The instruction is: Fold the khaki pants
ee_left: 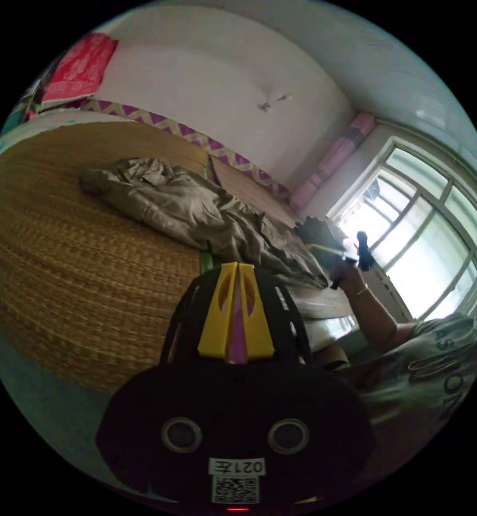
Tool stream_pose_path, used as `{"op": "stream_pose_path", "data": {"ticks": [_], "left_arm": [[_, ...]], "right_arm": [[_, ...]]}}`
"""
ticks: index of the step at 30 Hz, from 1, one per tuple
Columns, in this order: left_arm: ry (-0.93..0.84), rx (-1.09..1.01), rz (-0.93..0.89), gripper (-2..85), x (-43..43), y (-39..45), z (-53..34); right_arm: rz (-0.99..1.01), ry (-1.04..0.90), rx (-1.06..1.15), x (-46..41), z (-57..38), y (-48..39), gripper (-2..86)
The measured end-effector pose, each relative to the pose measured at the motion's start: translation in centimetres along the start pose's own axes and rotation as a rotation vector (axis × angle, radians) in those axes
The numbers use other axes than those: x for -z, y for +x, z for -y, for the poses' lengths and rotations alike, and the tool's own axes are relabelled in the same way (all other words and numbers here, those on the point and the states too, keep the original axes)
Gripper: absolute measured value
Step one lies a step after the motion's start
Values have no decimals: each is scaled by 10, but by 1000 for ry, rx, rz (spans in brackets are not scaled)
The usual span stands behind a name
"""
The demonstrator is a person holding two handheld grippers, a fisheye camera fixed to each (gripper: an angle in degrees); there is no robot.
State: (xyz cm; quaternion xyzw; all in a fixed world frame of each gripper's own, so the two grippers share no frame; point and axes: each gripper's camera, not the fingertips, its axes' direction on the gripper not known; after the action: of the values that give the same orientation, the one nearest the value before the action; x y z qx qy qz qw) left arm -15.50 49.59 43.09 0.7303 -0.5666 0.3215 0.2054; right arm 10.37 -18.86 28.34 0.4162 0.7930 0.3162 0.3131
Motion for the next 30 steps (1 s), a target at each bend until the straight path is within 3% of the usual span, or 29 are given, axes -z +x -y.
{"op": "stream_pose_path", "data": {"ticks": [2, 3, 6, 10, 13, 18, 23, 30], "left_arm": [[68, 126, -31, 31, 3, -20, 5], [82, 157, -33, 37, 4, -25, 7], [145, 264, -1, 56, 8, -40, 12], [194, 412, 84, 82, 11, -60, 26], [186, 508, 136, 114, 1, -76, 40], [235, 591, 161, 125, -14, -95, 59], [222, 749, 126, 77, -49, -110, 77], [254, 719, 71, 6, -76, -76, 80]], "right_arm": [[-83, -210, 39, -55, -9, 10, 9], [-94, -117, 47, -50, -13, 8, 6], [-127, -193, 101, -43, -7, 0, -5], [-232, 83, -96, 10, -25, 32, -6], [-33, -118, -182, -21, -30, 64, -6], [49, 87, -240, 45, -53, 90, -5], [98, 111, -238, 91, -92, 112, -5], [133, 57, -320, 116, -154, 151, -5]]}}
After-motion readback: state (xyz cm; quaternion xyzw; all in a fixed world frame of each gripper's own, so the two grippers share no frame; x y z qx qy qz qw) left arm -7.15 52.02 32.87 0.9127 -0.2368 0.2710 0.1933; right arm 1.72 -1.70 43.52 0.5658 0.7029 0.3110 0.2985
